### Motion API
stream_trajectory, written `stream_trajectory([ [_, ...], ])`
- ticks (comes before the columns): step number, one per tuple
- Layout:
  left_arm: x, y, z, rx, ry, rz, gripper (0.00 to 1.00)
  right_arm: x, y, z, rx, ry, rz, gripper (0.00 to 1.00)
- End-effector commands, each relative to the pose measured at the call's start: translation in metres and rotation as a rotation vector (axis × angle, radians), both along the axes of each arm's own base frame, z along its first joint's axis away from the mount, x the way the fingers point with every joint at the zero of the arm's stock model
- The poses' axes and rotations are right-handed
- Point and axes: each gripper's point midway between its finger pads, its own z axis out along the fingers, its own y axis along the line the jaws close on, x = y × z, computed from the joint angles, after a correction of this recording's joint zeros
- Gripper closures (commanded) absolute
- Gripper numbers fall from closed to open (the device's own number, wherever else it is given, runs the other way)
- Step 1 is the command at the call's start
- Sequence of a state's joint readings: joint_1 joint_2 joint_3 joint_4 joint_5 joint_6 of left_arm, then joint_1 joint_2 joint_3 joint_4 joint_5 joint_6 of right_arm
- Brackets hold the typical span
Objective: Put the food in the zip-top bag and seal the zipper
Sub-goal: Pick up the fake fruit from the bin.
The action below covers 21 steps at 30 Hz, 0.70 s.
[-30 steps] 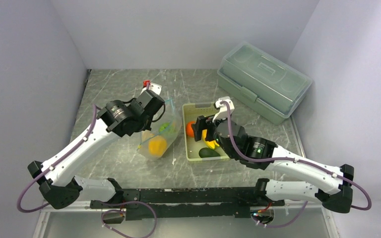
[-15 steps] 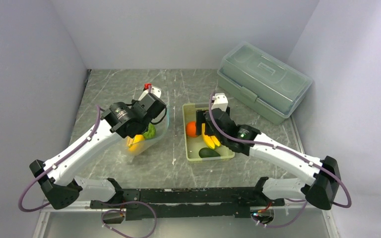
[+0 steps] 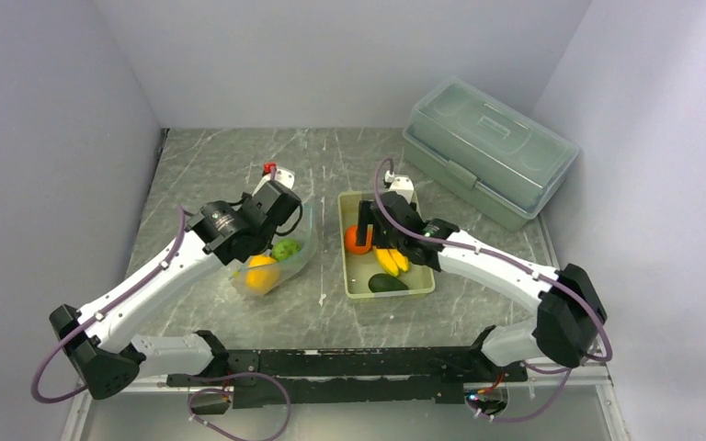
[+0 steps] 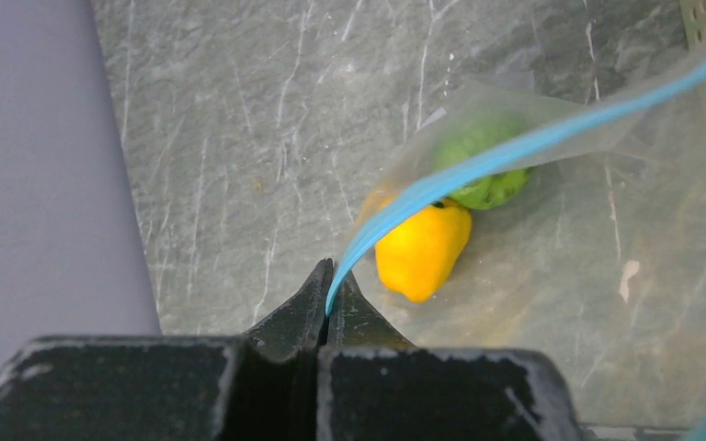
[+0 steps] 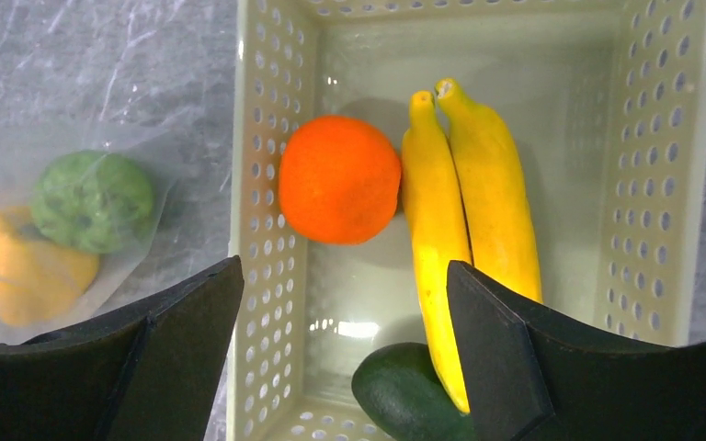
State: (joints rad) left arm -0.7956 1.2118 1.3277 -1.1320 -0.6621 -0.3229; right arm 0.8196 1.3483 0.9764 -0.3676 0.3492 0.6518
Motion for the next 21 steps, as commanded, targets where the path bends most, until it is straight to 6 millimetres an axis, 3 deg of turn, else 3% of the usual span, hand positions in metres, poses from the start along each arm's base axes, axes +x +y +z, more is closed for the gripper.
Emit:
stream_trajectory([
  [1,0.008,-0.01,-0.001,-0.074,-0.058,-0.015,1.0,0.015,0.016,0.003,0.083,0.009,-0.025,0.16],
  [9,0.007,-0.015,-0.02,-0.104,-0.043,-0.051,1.0,0.029,0.026,-0.026,0.091,0.069,-0.043,0.16],
  [21,0.002,-0.013,-0.03,-0.11,-0.022,-0.057,1.0,0.042,0.039,-0.047,0.103,0.101,-0.052,0.19],
])
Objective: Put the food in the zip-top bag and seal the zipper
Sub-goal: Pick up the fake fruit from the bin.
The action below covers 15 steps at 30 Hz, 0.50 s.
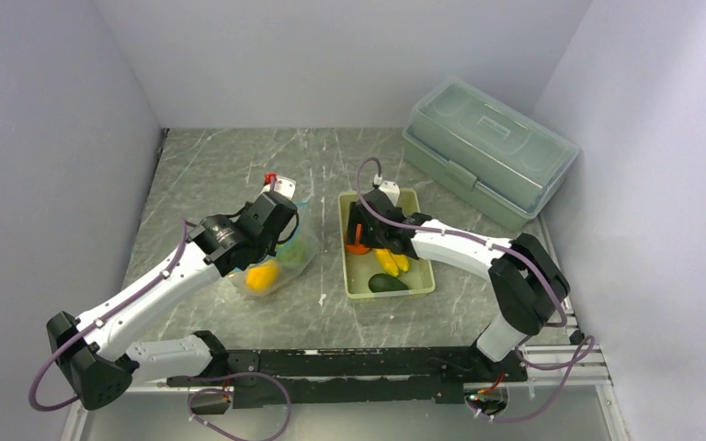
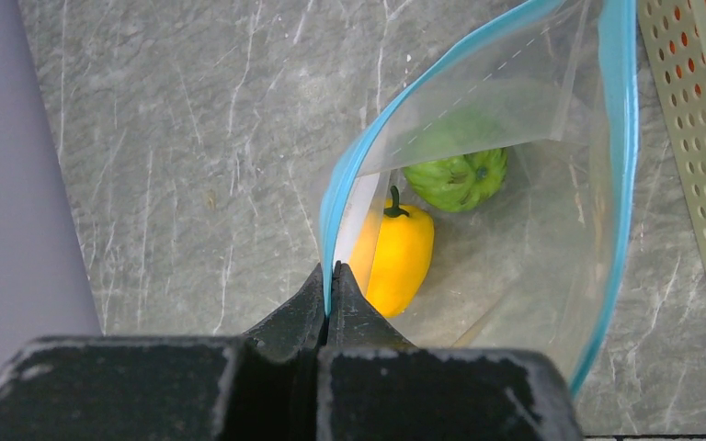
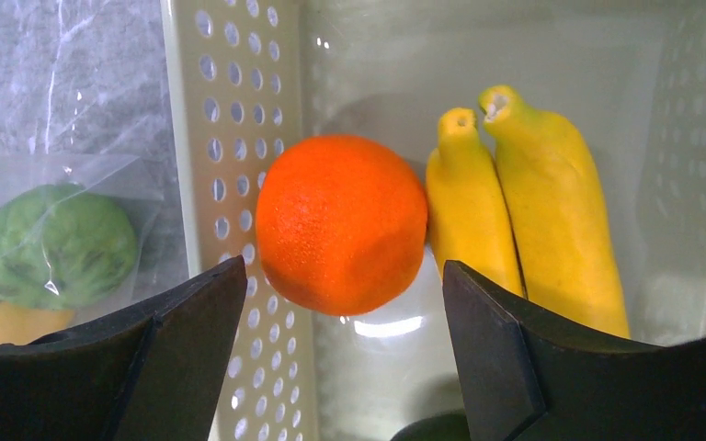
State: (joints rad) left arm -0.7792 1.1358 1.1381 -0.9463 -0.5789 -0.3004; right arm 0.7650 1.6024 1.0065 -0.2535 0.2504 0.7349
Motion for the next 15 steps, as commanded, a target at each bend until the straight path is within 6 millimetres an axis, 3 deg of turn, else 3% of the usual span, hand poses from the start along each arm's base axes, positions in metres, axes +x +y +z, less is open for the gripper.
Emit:
stream_trajectory([
  [1,0.001,-0.002,0.005,-0.027,-0.021,-0.009,1.0,0.019,0.017,0.018,0.074,-0.05,-0.015,0.19],
  [10,0.0,-0.002,0.001,-0.023,-0.012,-0.01,1.0,0.023,0.019,0.004,0.046,-0.033,-0.022,0.23],
  [15,0.001,-0.002,0.001,-0.021,-0.011,-0.011,1.0,0.022,0.02,-0.002,0.047,-0.026,-0.016,0.31],
])
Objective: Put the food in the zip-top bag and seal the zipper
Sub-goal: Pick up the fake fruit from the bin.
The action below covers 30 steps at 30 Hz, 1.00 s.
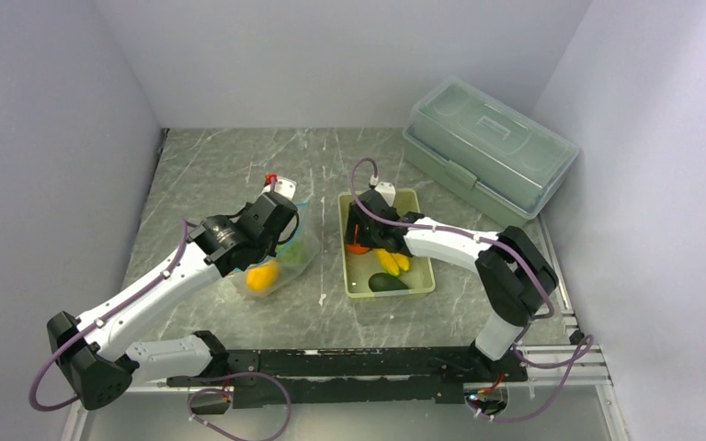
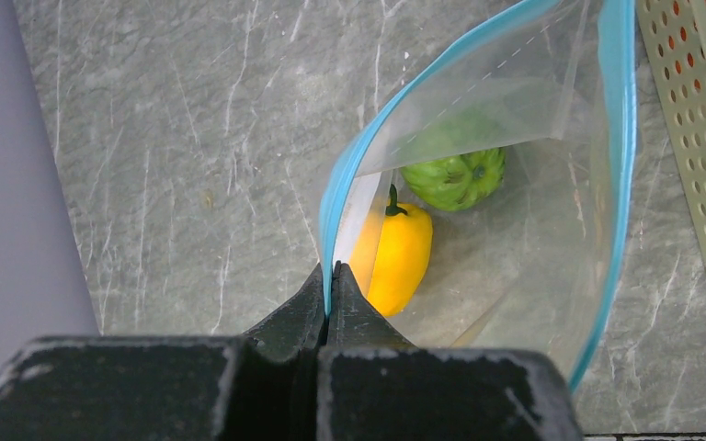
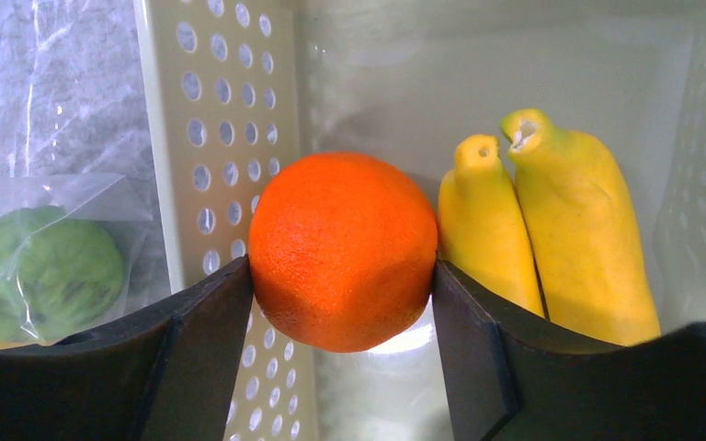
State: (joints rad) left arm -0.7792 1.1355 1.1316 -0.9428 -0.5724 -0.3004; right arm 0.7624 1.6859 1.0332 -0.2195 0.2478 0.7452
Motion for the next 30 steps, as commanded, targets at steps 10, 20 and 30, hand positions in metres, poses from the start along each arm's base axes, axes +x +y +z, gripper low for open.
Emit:
stream_trajectory([
  [10,0.001,-0.002,0.002,-0.02,-0.012,-0.007,1.0,0.011,-0.006,0.04,0.042,-0.121,-0.025,0.5],
  [20,0.001,-0.008,0.004,-0.037,0.001,-0.024,1.0,-0.004,-0.014,0.094,0.094,-0.222,0.032,0.53],
  [30,0.0,-0.012,0.035,-0.07,-0.017,-0.032,1.0,-0.035,0.005,0.169,0.231,-0.375,0.181,0.54],
])
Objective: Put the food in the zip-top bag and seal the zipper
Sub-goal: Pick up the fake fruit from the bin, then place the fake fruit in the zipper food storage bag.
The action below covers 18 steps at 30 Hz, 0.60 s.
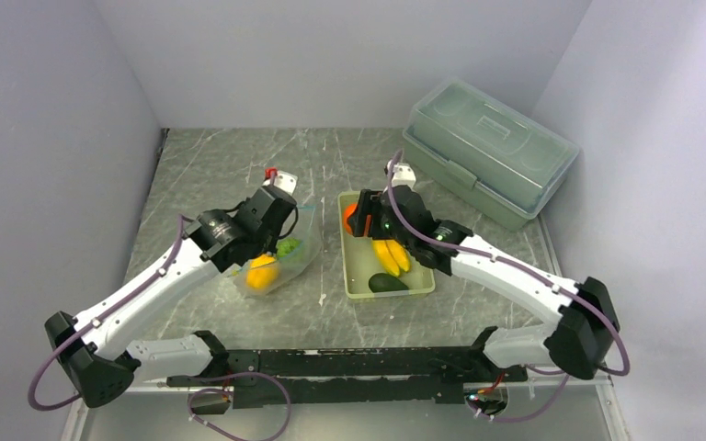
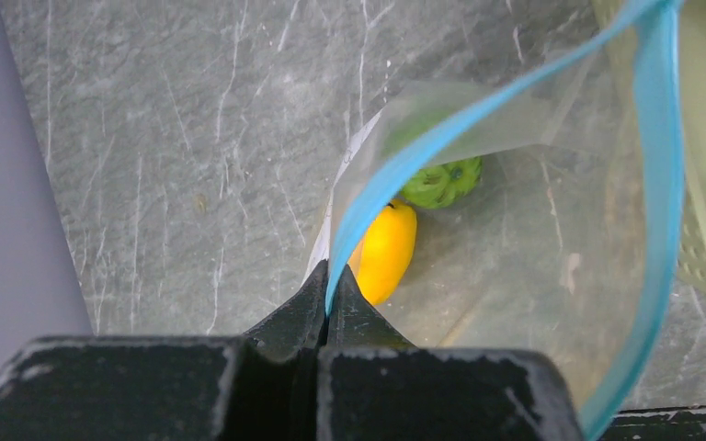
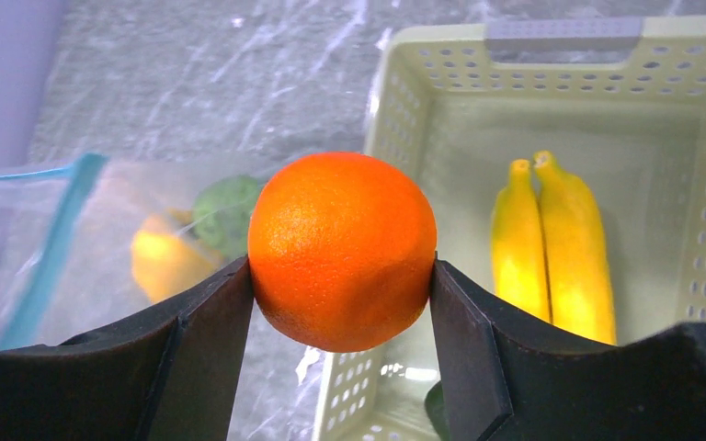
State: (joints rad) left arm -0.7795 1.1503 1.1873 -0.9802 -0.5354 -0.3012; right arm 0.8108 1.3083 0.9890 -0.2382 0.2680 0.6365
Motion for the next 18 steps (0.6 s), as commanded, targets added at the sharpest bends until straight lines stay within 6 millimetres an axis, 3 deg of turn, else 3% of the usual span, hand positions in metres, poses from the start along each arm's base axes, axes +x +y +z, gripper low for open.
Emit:
stream_trajectory([
  [1,0.001,-0.006,0.028,-0.046,-0.033,-0.015,1.0,-0.017,0.014,0.057,0.124,-0.135,0.109,0.54],
  [11,-0.002,-0.014,0.037,-0.042,-0.011,-0.039,1.0,-0.062,0.05,0.147,0.262,-0.346,0.317,0.55],
  [18,-0.001,-0.02,0.034,-0.047,-0.005,-0.043,1.0,-0.081,0.069,0.172,0.286,-0.412,0.384,0.55],
])
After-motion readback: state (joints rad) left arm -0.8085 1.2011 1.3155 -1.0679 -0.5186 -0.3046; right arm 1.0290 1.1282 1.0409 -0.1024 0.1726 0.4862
